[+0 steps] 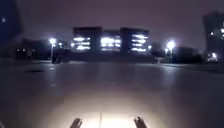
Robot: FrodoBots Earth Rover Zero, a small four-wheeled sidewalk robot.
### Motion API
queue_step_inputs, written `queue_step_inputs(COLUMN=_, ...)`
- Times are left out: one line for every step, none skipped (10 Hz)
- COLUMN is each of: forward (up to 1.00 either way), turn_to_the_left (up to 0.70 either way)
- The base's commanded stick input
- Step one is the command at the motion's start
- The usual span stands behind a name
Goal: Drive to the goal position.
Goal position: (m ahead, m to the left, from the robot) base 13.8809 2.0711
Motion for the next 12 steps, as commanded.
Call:
queue_step_inputs(forward=1.00, turn_to_the_left=0.00)
queue_step_inputs(forward=1.00, turn_to_the_left=0.00)
queue_step_inputs(forward=1.00, turn_to_the_left=0.00)
queue_step_inputs(forward=1.00, turn_to_the_left=-0.40)
queue_step_inputs(forward=1.00, turn_to_the_left=-0.40)
queue_step_inputs(forward=1.00, turn_to_the_left=-0.27)
queue_step_inputs(forward=1.00, turn_to_the_left=0.00)
queue_step_inputs(forward=1.00, turn_to_the_left=0.00)
queue_step_inputs(forward=1.00, turn_to_the_left=0.00)
queue_step_inputs(forward=1.00, turn_to_the_left=0.00)
queue_step_inputs(forward=1.00, turn_to_the_left=0.00)
queue_step_inputs(forward=1.00, turn_to_the_left=0.00)
